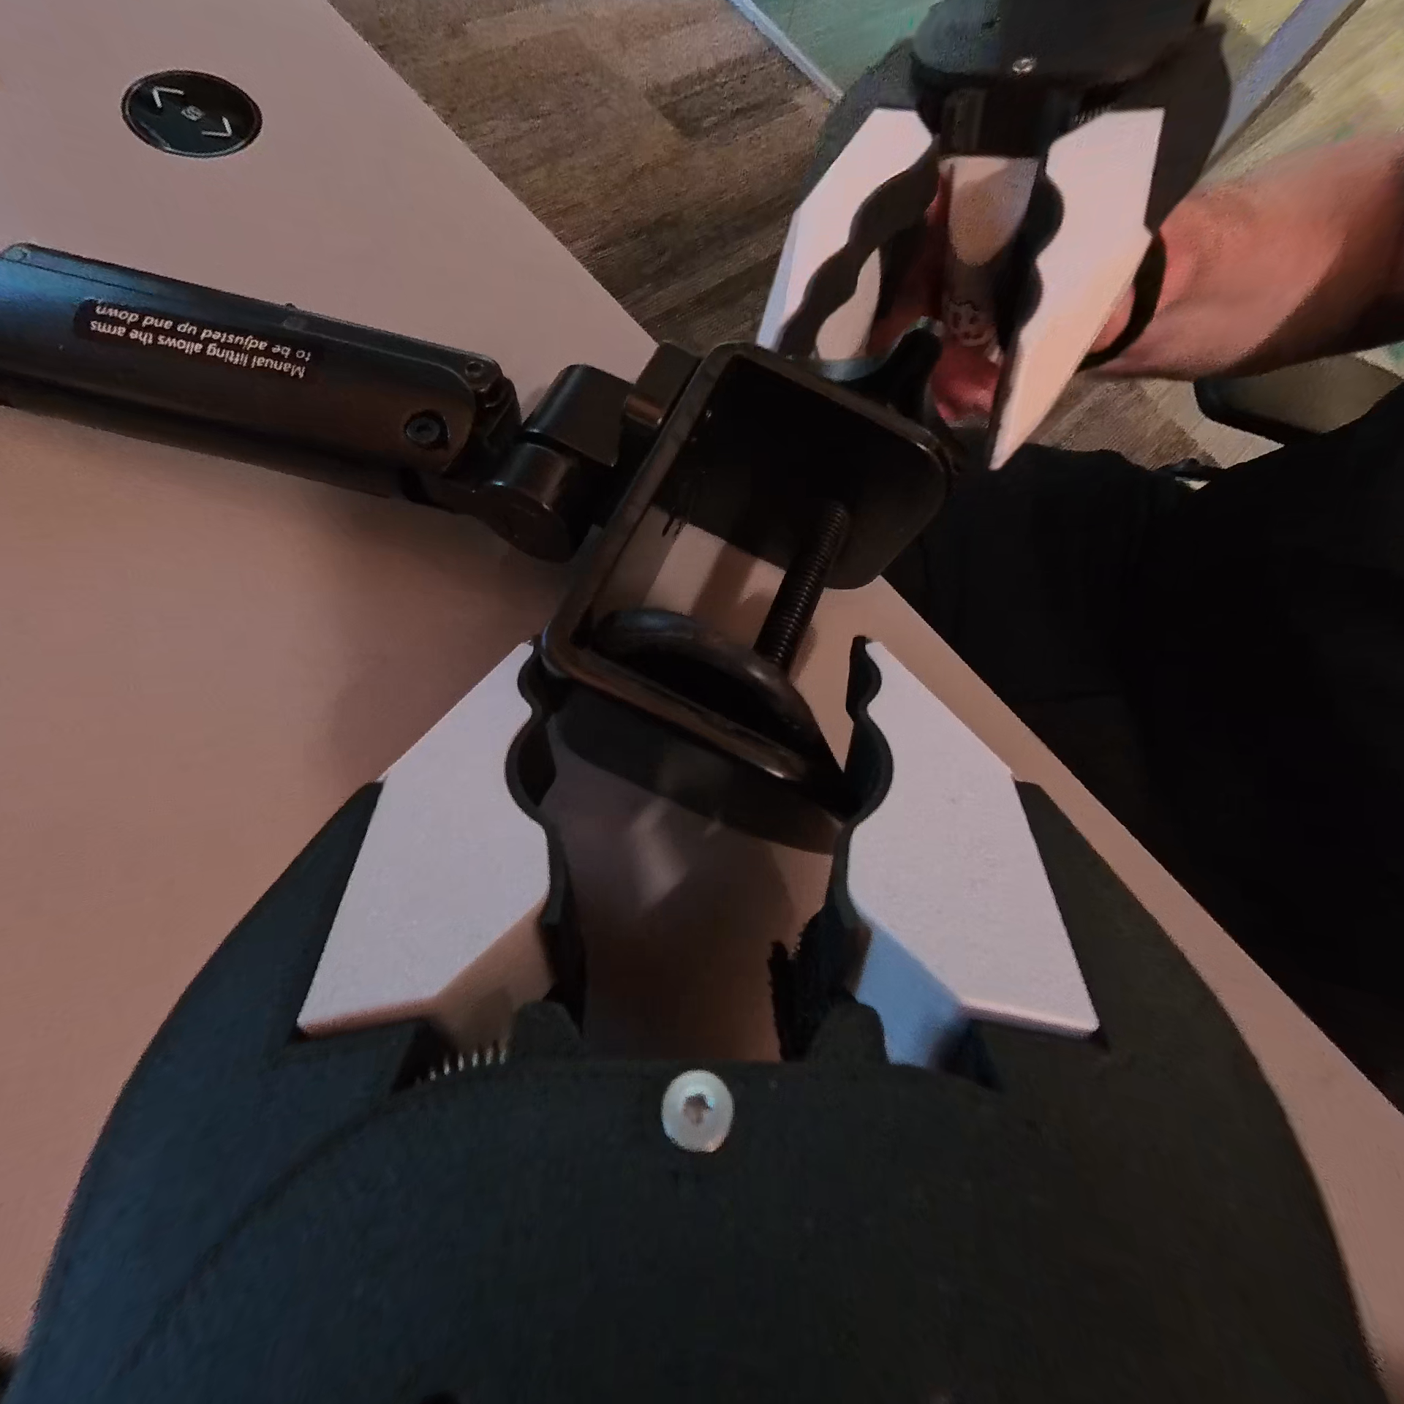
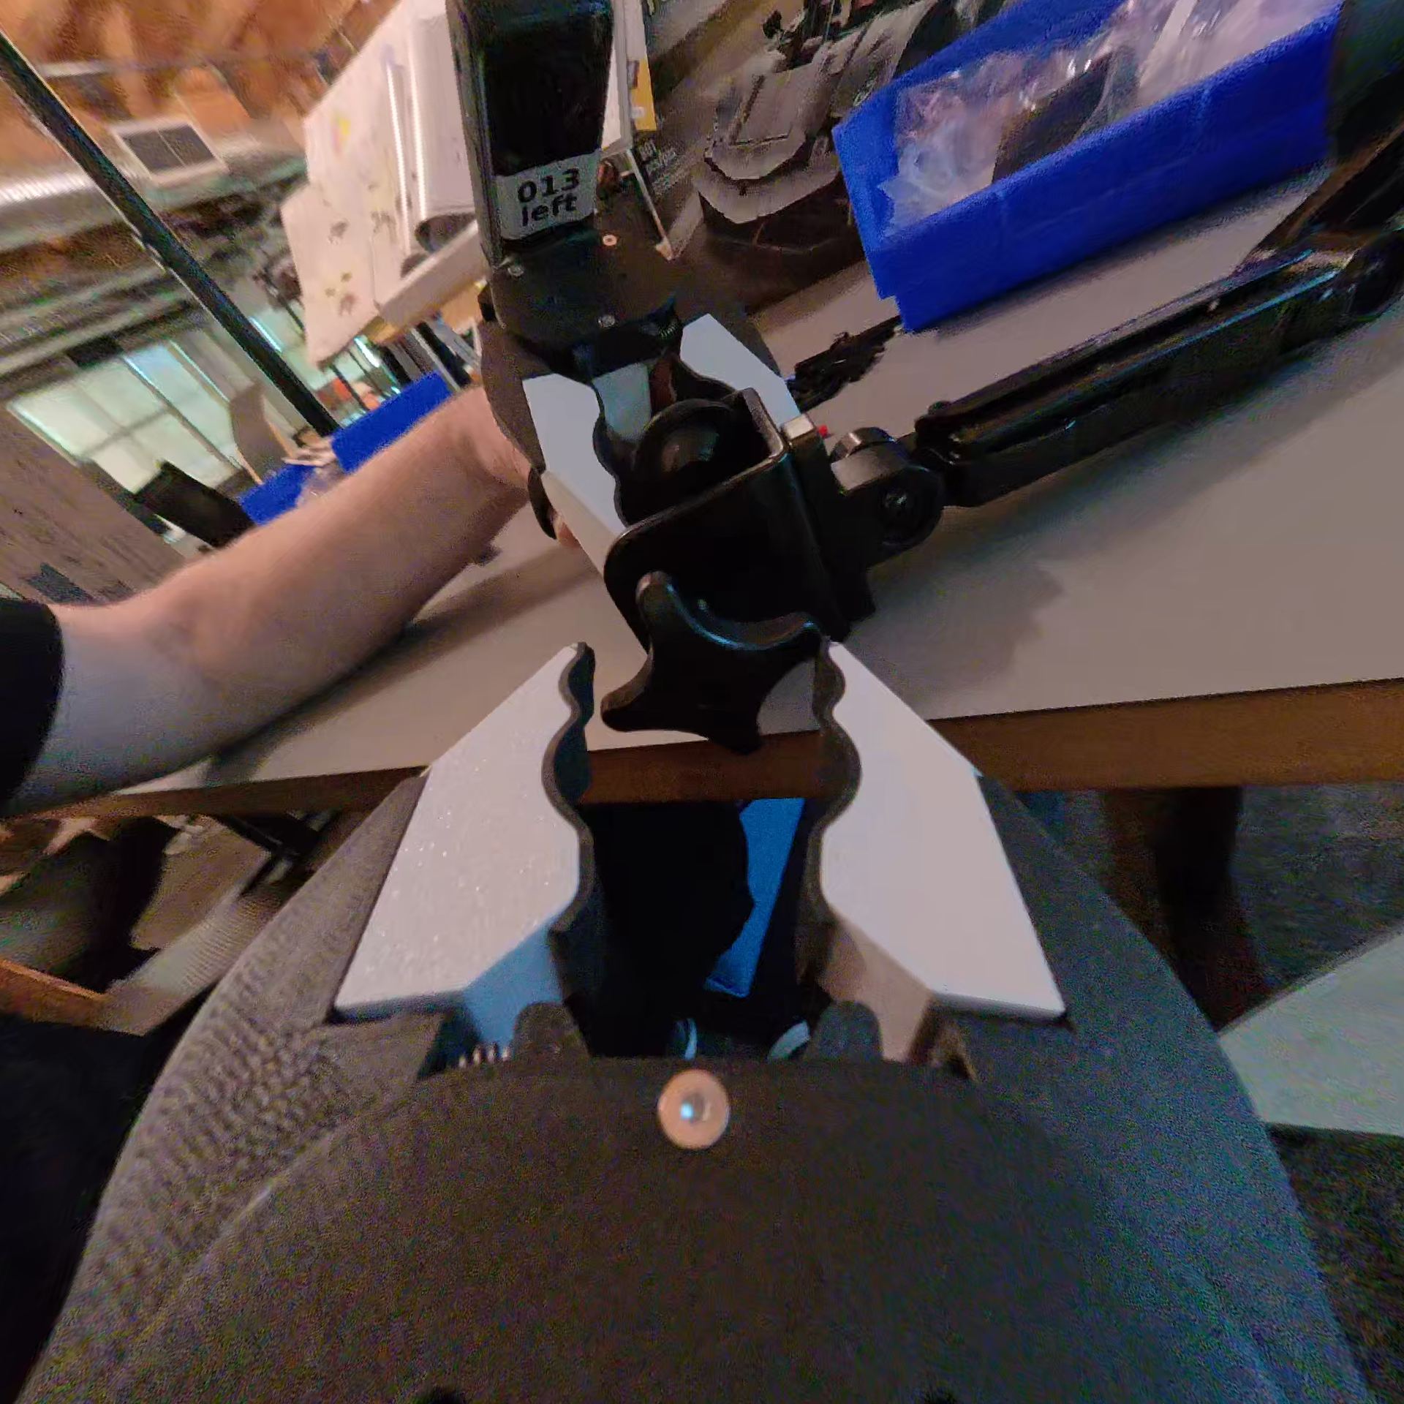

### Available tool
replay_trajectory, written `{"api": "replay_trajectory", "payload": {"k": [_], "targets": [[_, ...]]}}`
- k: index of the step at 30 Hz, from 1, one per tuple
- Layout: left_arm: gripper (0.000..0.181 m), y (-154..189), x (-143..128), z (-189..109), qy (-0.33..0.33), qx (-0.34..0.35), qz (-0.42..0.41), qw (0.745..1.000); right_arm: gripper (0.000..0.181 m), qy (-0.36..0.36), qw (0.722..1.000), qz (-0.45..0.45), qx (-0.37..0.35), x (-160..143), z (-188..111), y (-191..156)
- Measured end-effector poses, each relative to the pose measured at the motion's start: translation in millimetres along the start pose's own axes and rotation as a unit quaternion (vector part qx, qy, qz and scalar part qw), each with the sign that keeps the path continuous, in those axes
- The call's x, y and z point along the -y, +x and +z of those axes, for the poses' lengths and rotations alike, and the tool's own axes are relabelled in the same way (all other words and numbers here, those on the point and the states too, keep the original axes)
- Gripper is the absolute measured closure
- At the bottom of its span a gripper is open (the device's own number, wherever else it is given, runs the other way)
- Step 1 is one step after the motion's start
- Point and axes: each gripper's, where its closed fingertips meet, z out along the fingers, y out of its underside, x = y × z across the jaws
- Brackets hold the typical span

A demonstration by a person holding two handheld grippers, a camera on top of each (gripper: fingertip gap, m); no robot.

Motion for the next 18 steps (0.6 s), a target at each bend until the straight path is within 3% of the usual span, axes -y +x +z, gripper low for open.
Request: {"api": "replay_trajectory", "payload": {"k": [4,8,12,14,15,16,18], "targets": [[0.105,0,0,0,0.002,-0.004,-0.004,1.0,0.137,-0.012,1.0,-0.005,-0.006,-1,3,5],[0.106,1,1,1,0.003,-0.009,-0.002,1.0,0.139,-0.05,0.976,-0.193,-0.082,-2,2,5],[0.106,1,1,1,0.003,-0.011,-0.006,1.0,0.139,-0.103,0.868,-0.454,-0.173,2,0,6],[0.105,0,1,0,0.004,-0.011,-0.008,1.0,0.139,-0.12,0.765,-0.594,-0.218,8,-1,6],[0.106,0,1,0,0.003,-0.009,-0.009,1.0,0.138,-0.115,0.732,-0.633,-0.226,11,1,2],[0.106,-1,1,0,0.004,-0.009,-0.009,1.0,0.138,-0.108,0.746,-0.622,-0.214,10,2,-1],[0.105,1,2,1,0.006,-0.013,-0.011,1.0,0.126,-0.108,0.809,-0.544,-0.194,4,-1,6]]}}
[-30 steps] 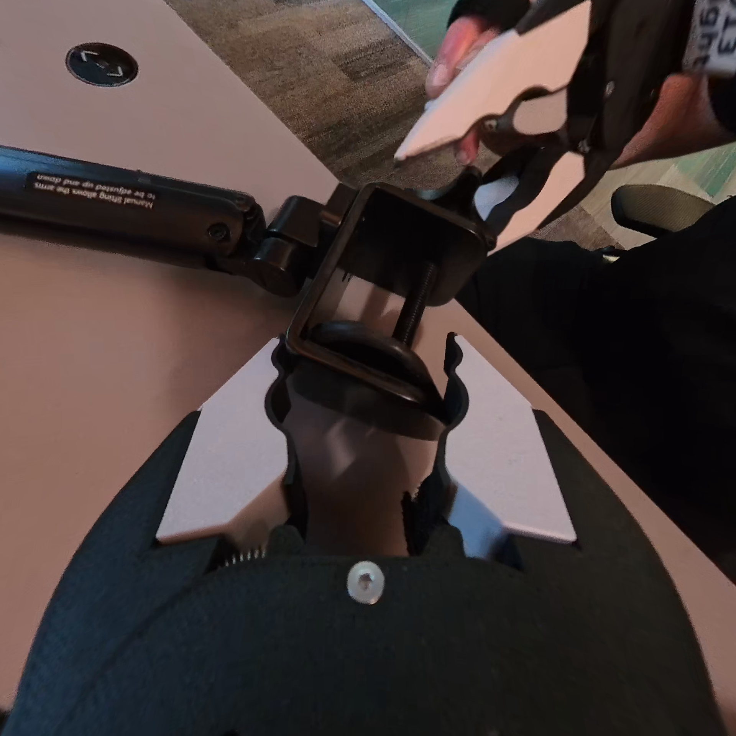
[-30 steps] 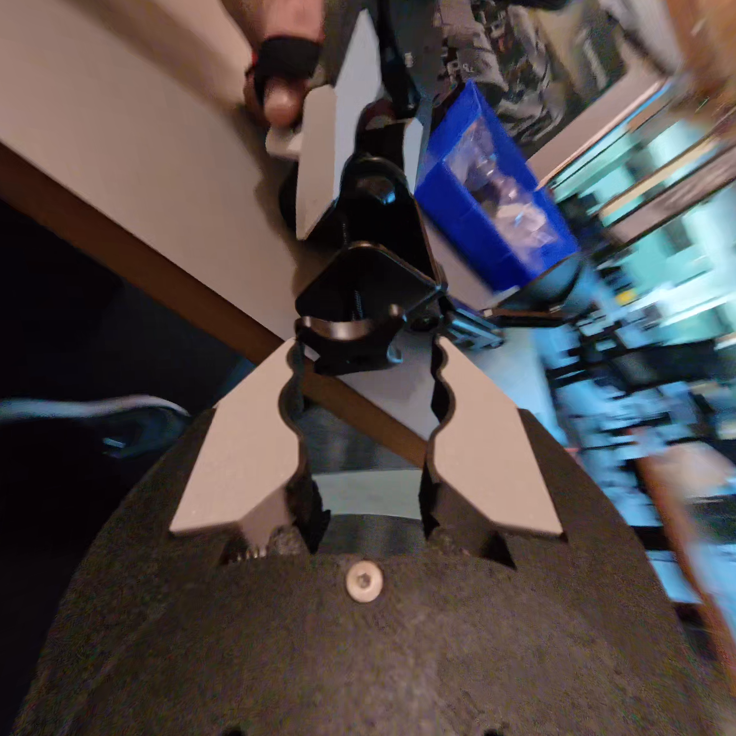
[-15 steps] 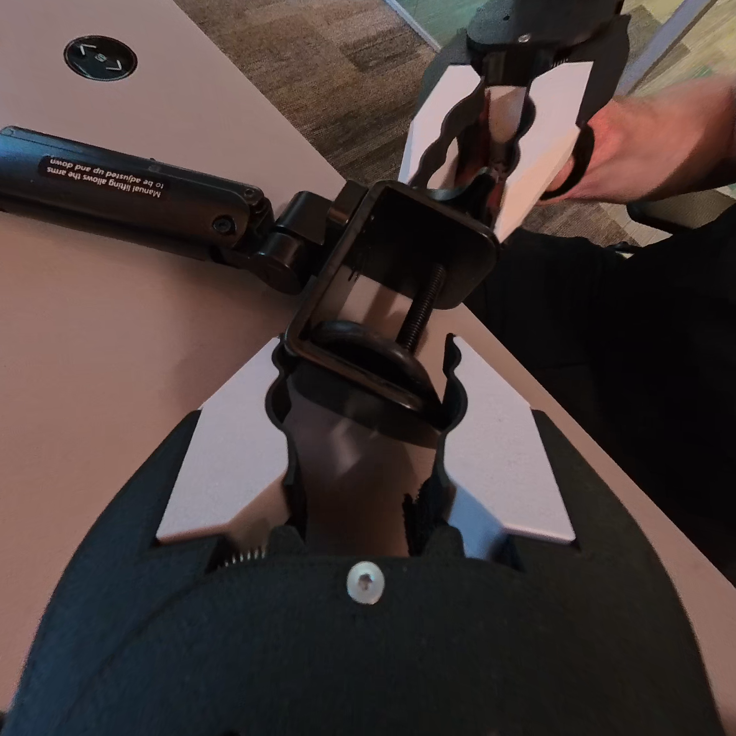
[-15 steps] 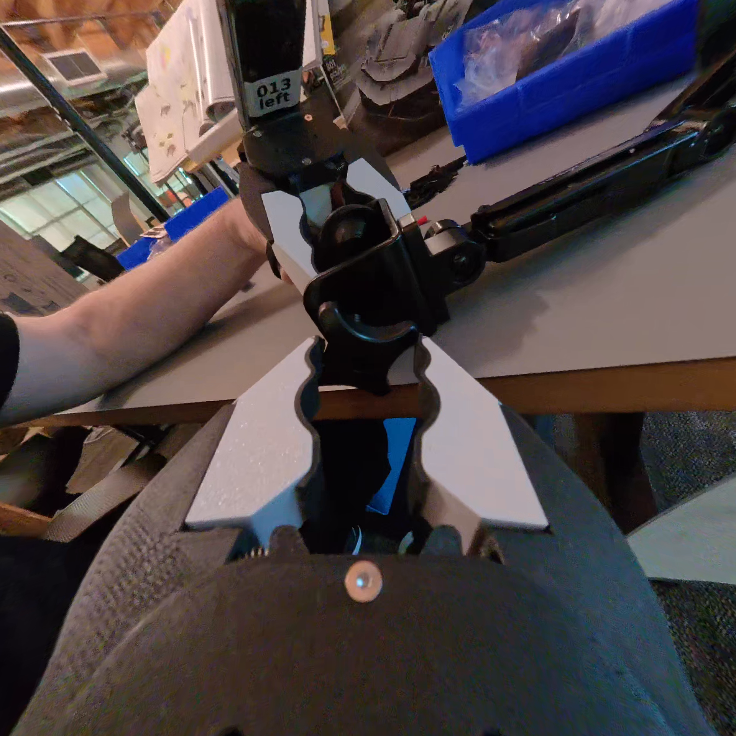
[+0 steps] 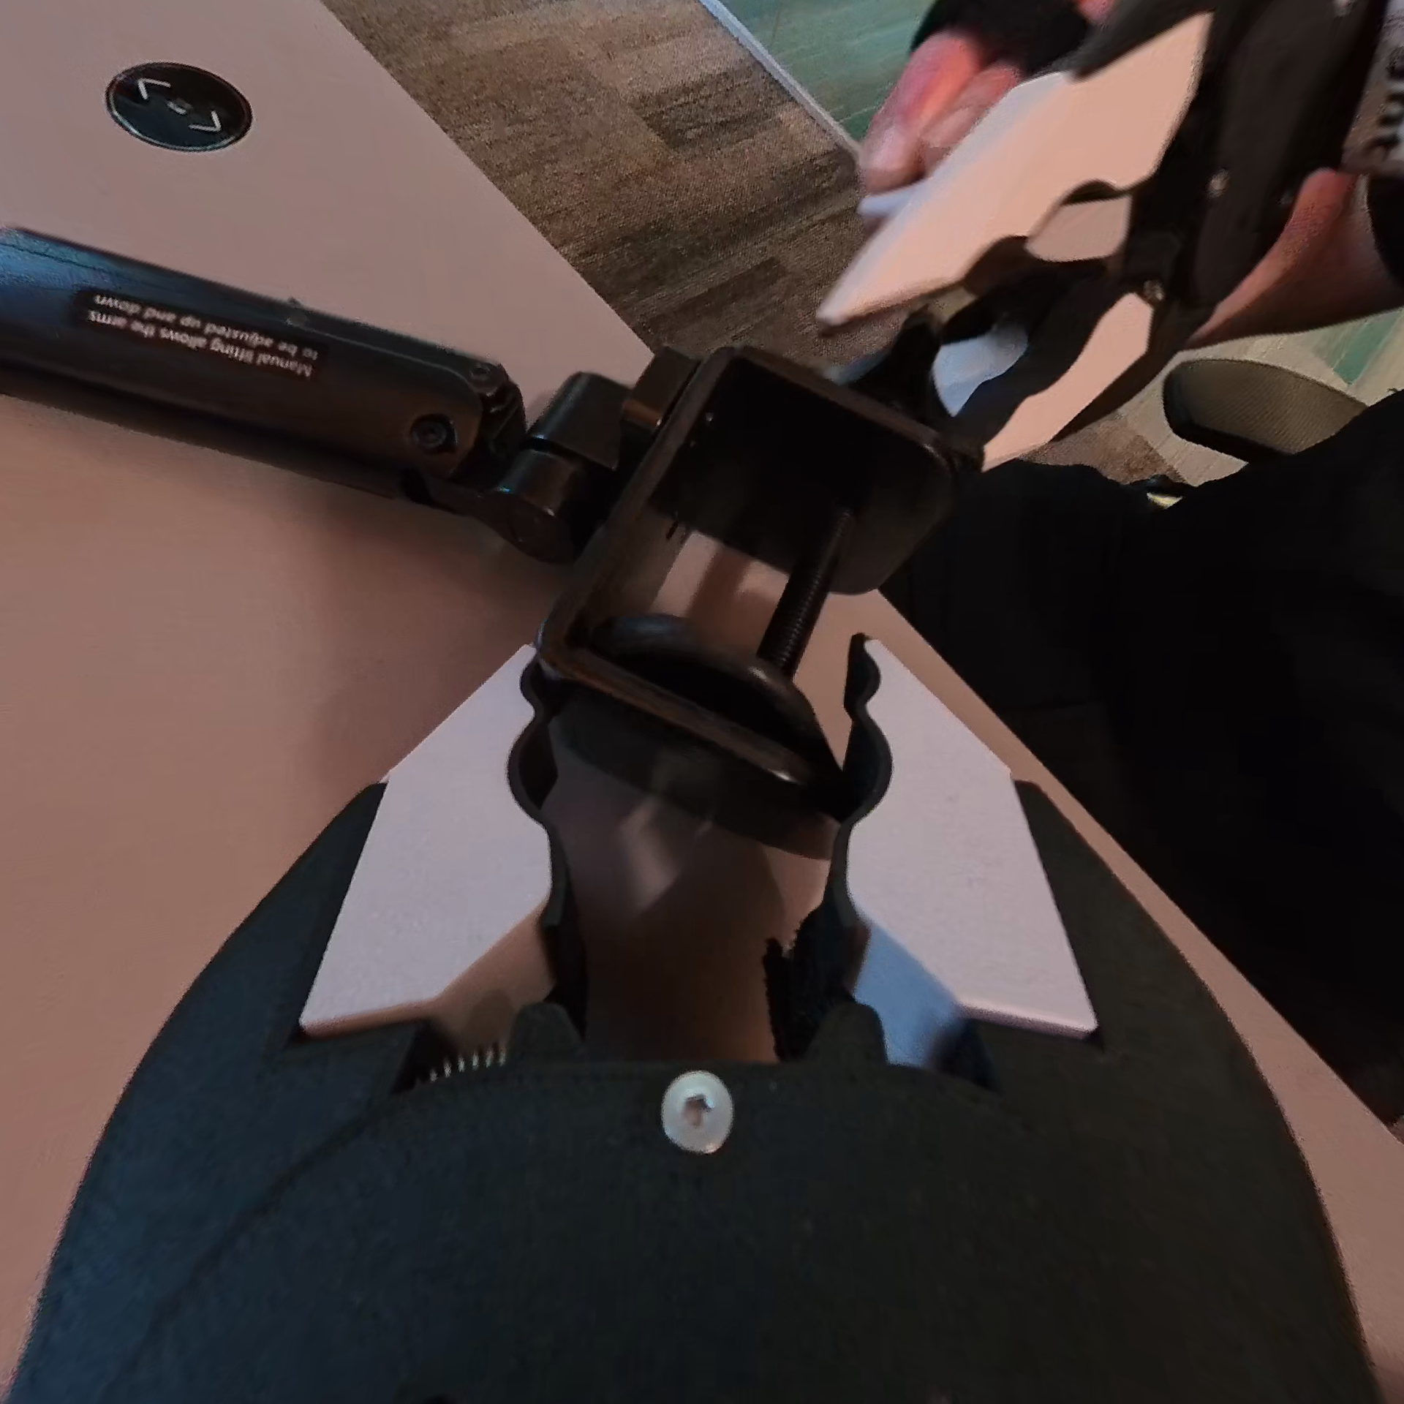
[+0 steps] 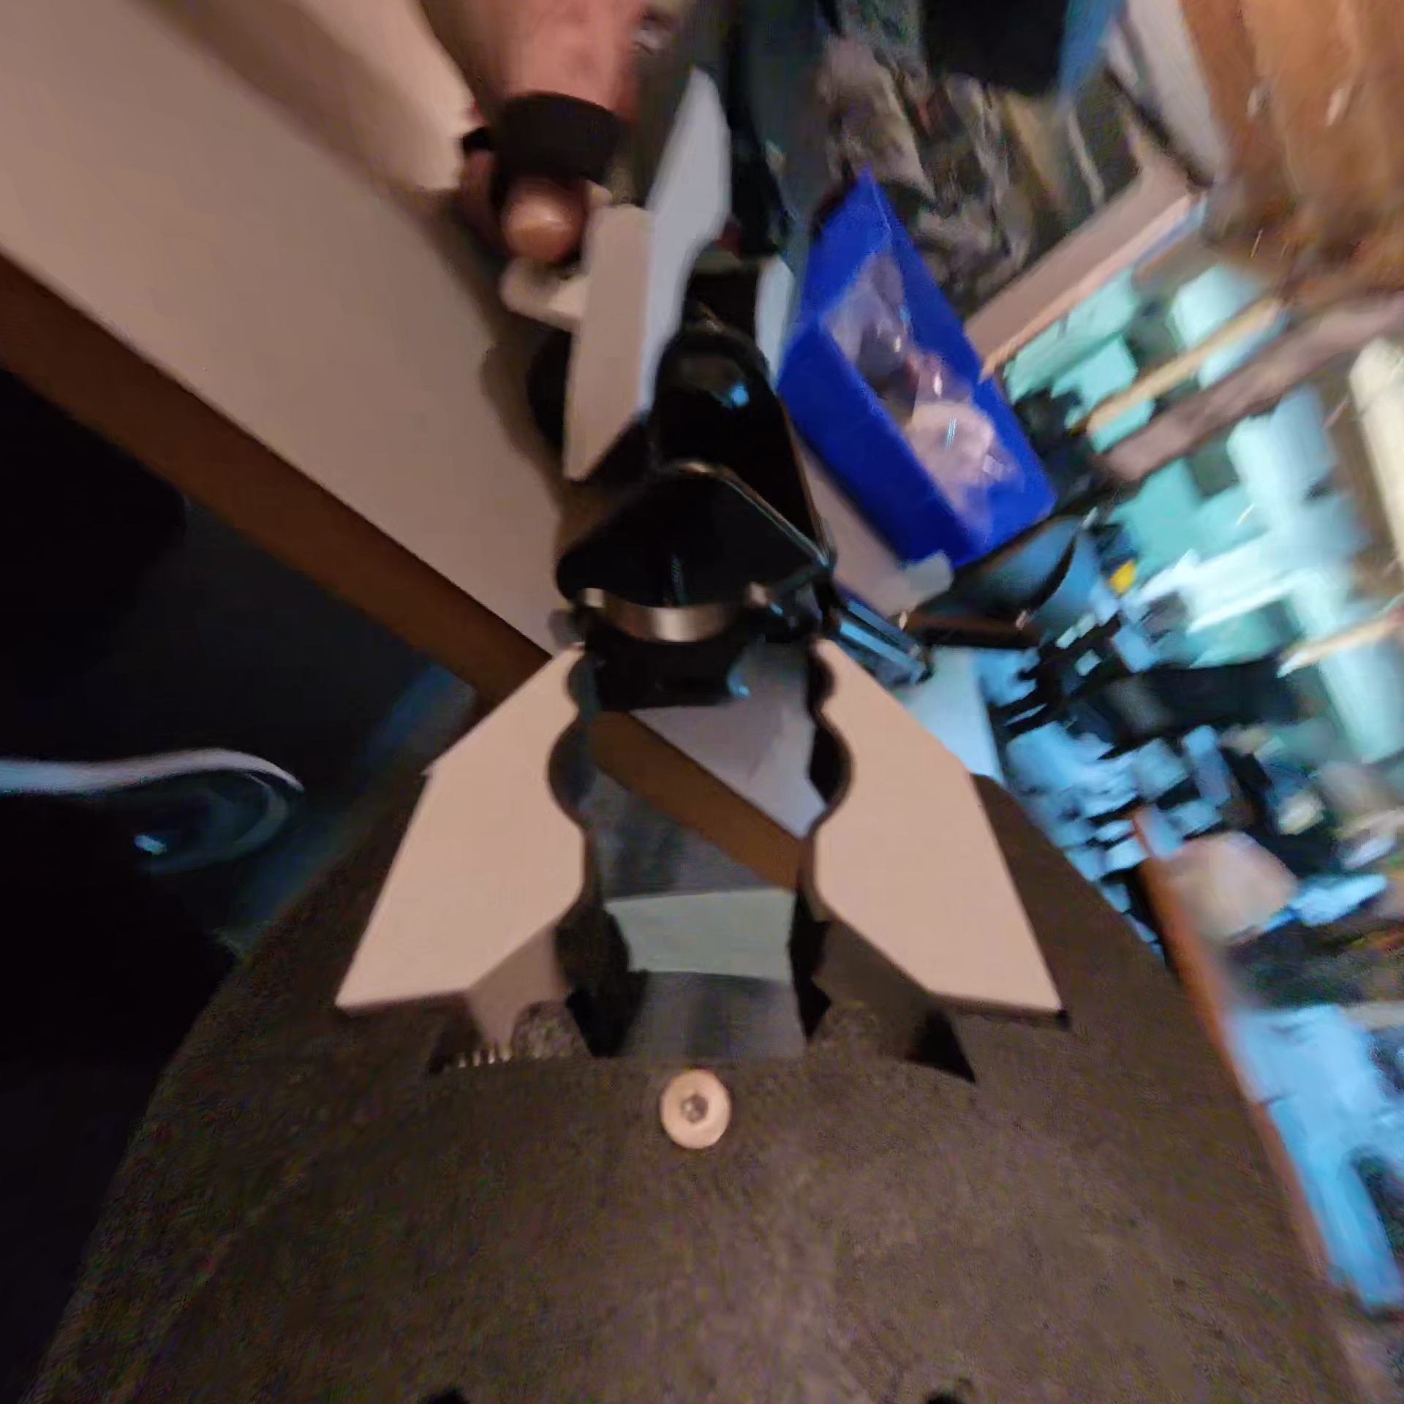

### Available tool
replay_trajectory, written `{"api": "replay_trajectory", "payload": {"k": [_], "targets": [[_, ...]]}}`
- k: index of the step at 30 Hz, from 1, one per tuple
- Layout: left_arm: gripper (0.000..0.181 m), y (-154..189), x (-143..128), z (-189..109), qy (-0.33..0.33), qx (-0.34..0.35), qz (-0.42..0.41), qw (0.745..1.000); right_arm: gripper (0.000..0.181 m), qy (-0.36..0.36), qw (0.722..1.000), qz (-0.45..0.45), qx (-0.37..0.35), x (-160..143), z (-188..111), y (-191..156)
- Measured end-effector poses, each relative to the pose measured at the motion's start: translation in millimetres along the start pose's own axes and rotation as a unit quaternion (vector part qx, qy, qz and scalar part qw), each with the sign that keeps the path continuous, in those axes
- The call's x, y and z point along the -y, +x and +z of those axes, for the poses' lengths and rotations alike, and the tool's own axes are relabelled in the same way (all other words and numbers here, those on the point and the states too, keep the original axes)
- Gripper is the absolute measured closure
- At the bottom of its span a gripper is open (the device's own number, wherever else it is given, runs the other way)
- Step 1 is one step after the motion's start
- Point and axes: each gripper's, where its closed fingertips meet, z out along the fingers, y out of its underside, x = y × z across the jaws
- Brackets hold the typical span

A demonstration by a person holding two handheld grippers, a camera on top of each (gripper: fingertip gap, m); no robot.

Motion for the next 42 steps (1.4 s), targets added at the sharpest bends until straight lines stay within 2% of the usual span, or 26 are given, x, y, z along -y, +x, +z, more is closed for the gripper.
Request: {"api": "replay_trajectory", "payload": {"k": [2,3,4,6,8,13,14,16,19,21,22,23,25,26,28,30,31,34,35,37,39,41,42], "targets": [[0.106,-1,0,2,-0.006,0.009,0.009,1.0,0.1,0.016,0.99,0.135,0.023,-5,-4,1],[0.106,-1,0,2,-0.005,0.007,0.006,1.0,0.091,0.037,0.976,0.207,0.047,-2,-9,-2],[0.106,-1,0,1,-0.002,0.004,0.004,1.0,0.091,0.056,0.955,0.281,0.074,1,-12,-5],[0.106,-1,0,2,-0.003,0.005,0.005,1.0,0.097,0.092,0.89,0.429,0.124,7,-17,-7],[0.106,-1,0,2,-0.003,0.005,0.005,1.0,0.106,0.108,0.836,0.517,0.149,9,-15,-6],[0.106,-1,0,2,-0.004,0.008,0.005,1.0,0.128,0.098,0.762,0.604,0.212,11,3,-17],[0.106,-1,0,2,-0.005,0.01,0.006,1.0,0.136,0.097,0.76,0.607,0.209,9,5,-17],[0.106,-1,0,2,-0.005,0.011,0.008,1.0,0.138,0.091,0.797,0.566,0.193,7,5,-17],[0.106,-1,0,2,-0.004,0.006,0.007,1.0,0.143,0.047,0.902,0.407,0.134,5,5,-17],[0.105,-1,1,2,-0.004,0.007,0.009,1.0,0.142,0.005,0.97,0.234,0.067,-1,6,-15],[0.104,0,0,3,-0.007,0.005,0.009,1.0,0.141,-0.012,0.992,0.123,0.026,-3,6,-12],[0.104,0,0,3,-0.007,0.005,0.009,1.0,0.14,-0.024,0.999,0.036,-0.003,-3,6,-10],[0.102,2,1,2,-0.001,0.002,0.012,1.0,0.14,-0.025,0.998,-0.038,-0.038,1,5,-7],[0.102,3,3,2,0.003,0.0,0.011,1.0,0.139,-0.012,0.999,-0.035,-0.036,3,5,-7],[0.102,3,1,3,-0.002,-0.003,0.005,1.0,0.132,0.005,0.998,0.062,0.005,2,5,-10],[0.105,2,0,5,-0.012,0.007,0.014,1.0,0.108,0.036,0.975,0.209,0.06,3,-1,-10],[0.105,2,0,5,-0.012,0.007,0.015,1.0,0.103,0.052,0.956,0.278,0.08,3,-5,-9],[0.105,2,0,6,-0.011,0.006,0.015,1.0,0.104,0.126,0.867,0.457,0.156,13,-17,-9],[0.105,1,0,6,-0.012,0.008,0.017,1.0,0.11,0.131,0.84,0.496,0.179,14,-17,-12],[0.105,2,1,6,-0.012,0.008,0.016,1.0,0.11,0.136,0.802,0.551,0.185,11,-14,-10],[0.105,2,1,7,-0.013,0.012,0.017,1.0,0.113,0.131,0.749,0.617,0.202,5,-14,-10],[0.106,2,1,8,-0.014,0.015,0.015,1.0,0.101,0.109,0.712,0.656,0.225,1,-11,-22],[0.106,2,2,8,-0.013,0.015,0.014,1.0,0.101,0.116,0.69,0.674,0.239,5,-13,-25]]}}
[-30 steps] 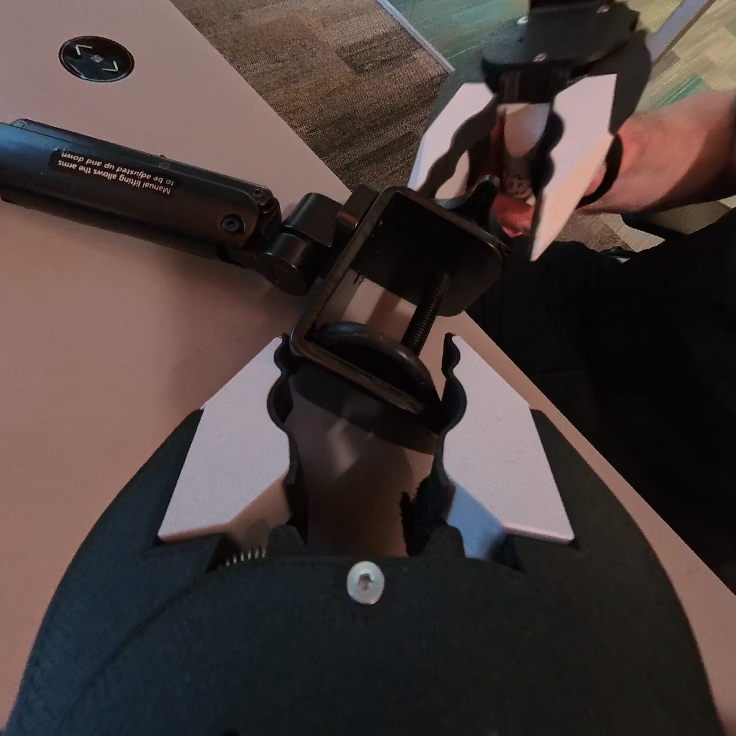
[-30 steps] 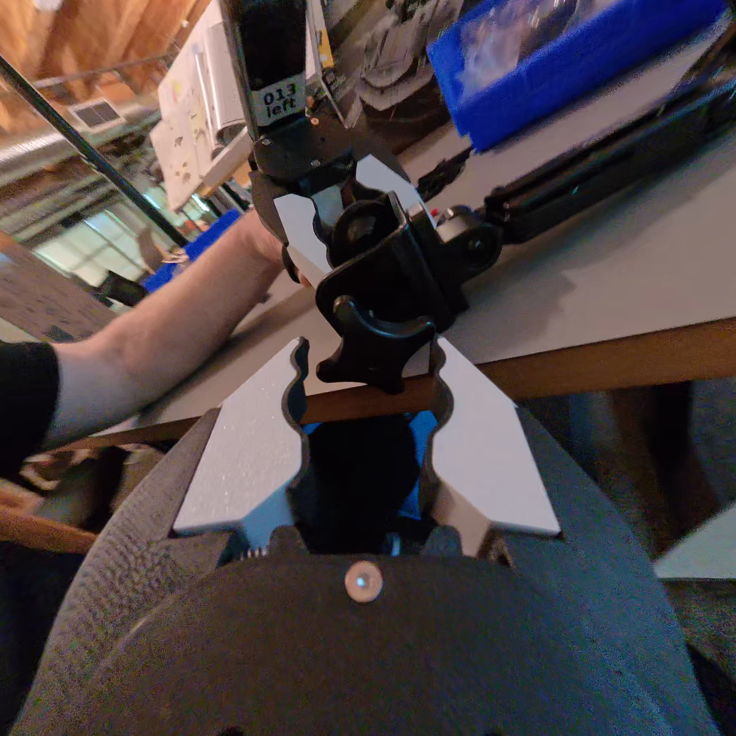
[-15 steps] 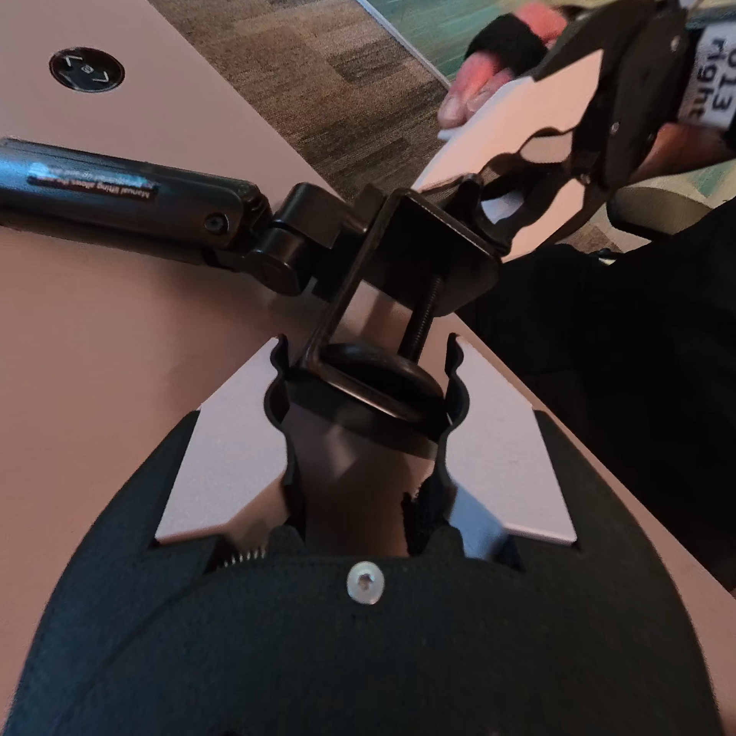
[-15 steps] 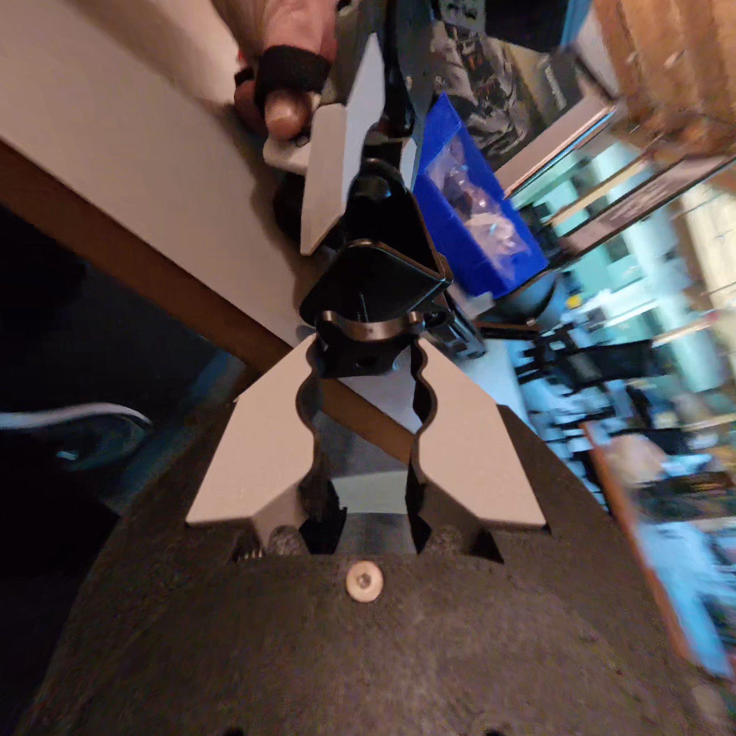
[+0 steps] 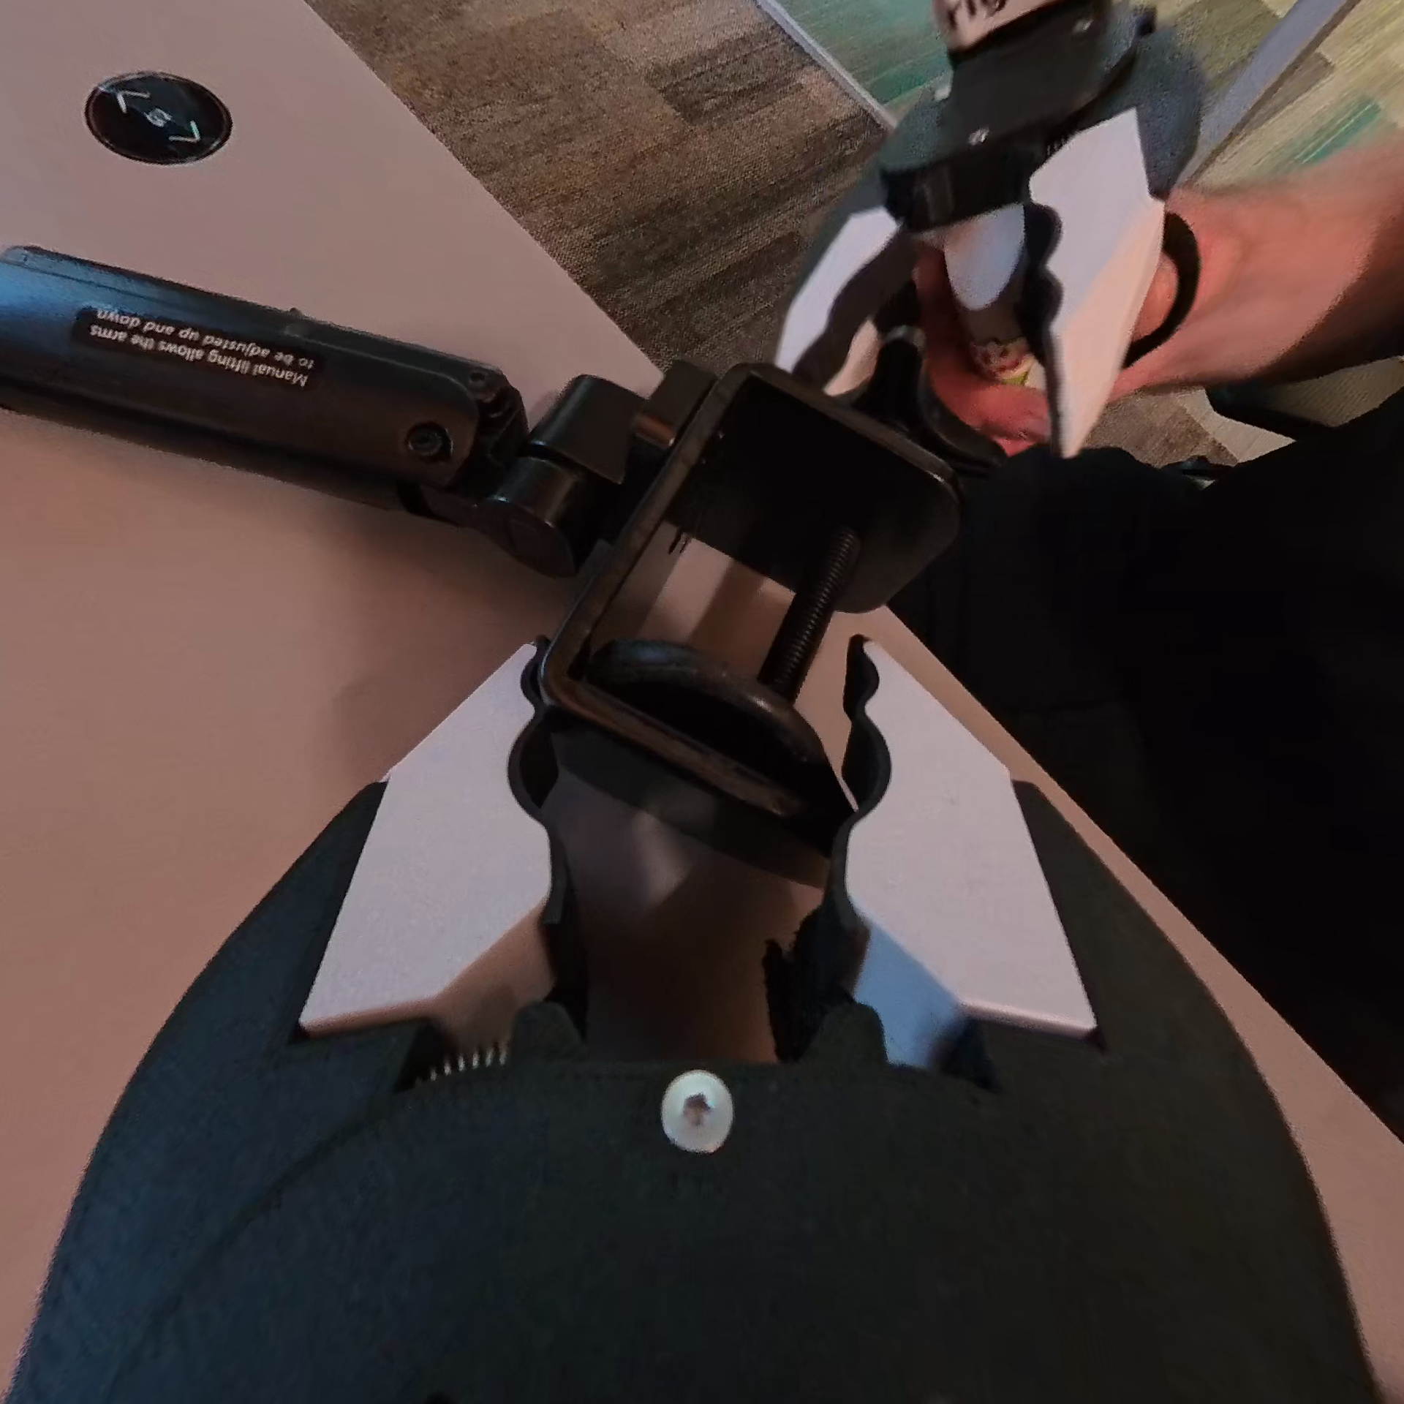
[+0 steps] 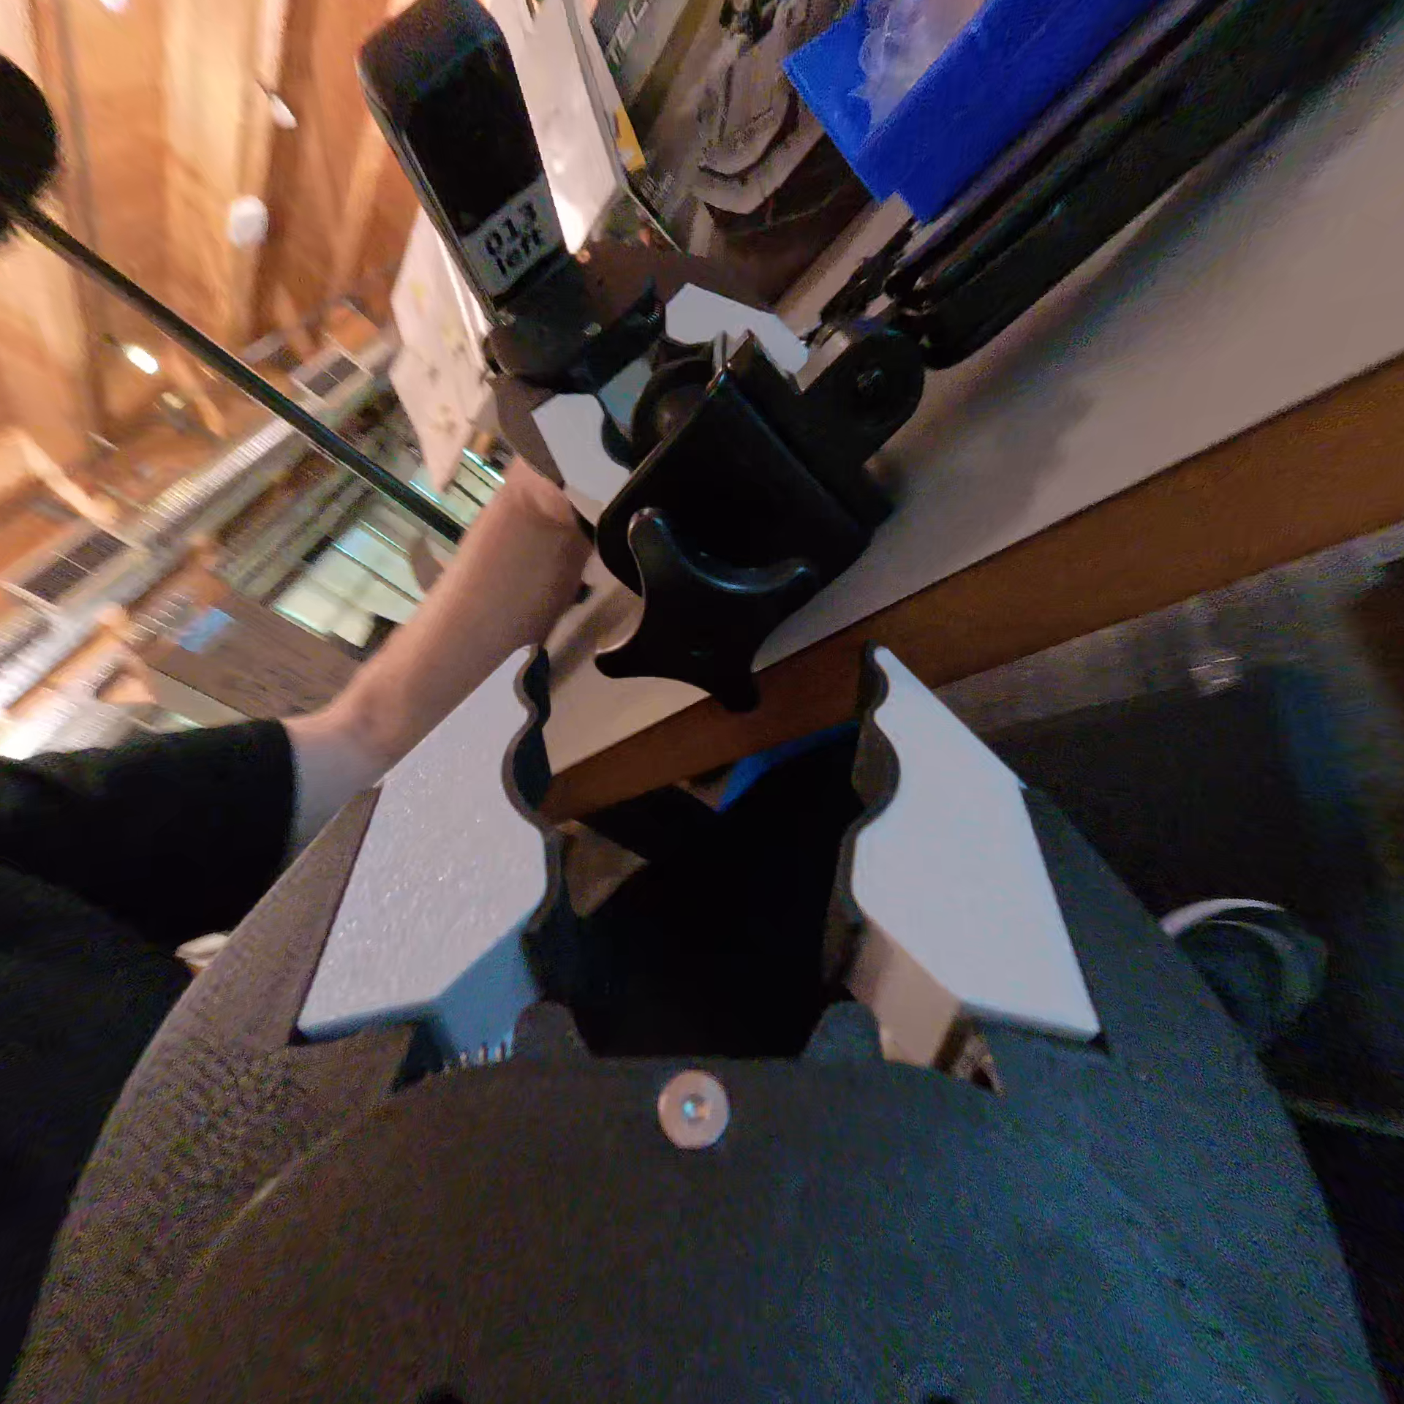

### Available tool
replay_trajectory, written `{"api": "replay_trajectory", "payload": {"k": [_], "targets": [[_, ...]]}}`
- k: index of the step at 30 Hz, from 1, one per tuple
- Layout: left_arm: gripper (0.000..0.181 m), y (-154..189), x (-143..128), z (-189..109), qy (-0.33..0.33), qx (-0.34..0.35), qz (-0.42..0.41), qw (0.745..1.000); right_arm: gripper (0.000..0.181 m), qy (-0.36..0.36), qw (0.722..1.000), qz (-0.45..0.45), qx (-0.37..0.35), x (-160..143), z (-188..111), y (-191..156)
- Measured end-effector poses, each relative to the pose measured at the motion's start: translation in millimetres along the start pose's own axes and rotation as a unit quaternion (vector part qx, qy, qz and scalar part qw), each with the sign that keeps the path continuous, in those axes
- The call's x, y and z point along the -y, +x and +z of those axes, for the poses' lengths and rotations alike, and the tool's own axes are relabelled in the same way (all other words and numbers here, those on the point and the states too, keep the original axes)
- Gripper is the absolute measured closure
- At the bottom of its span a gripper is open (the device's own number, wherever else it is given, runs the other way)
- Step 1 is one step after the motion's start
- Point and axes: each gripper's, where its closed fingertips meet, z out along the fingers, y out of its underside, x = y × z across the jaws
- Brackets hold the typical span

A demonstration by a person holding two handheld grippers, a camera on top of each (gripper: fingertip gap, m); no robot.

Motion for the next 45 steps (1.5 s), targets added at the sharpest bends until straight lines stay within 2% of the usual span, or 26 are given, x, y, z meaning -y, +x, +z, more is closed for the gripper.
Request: {"api": "replay_trajectory", "payload": {"k": [2,5,6,7,14,19,26,38,43,45], "targets": [[0.106,0,1,1,0.0,0.001,-0.003,1.0,0.1,0.021,0.998,0.049,0.04,4,1,-10],[0.107,2,2,3,-0.008,0.006,-0.003,1.0,0.112,0.02,0.996,0.063,0.054,8,5,-11],[0.107,2,2,3,-0.01,0.008,-0.005,1.0,0.118,0.016,0.997,0.064,0.041,8,8,-8],[0.109,2,2,4,-0.012,0.01,-0.009,1.0,0.137,0.01,0.998,0.058,0.02,6,9,-2],[0.108,9,4,3,0.0,0.007,-0.051,0.999,0.138,-0.018,1.0,0.003,0.005,15,4,-8],[0.104,15,6,8,-0.007,0.028,-0.071,0.997,0.139,-0.026,0.998,0.033,0.045,30,-8,-2],[0.106,12,19,20,0.035,0.089,-0.138,0.986,0.139,-0.086,0.991,0.042,0.093,44,-23,10],[0.096,10,45,53,0.039,0.153,-0.136,0.978,0.14,-0.134,0.973,0.075,0.172,57,-62,37],[0.088,11,49,58,0.032,0.119,-0.089,0.988,0.14,-0.154,0.969,0.072,0.181,58,-68,42],[0.094,14,52,51,0.046,0.096,-0.076,0.991,0.14,-0.15,0.969,0.076,0.182,61,-68,45]]}}
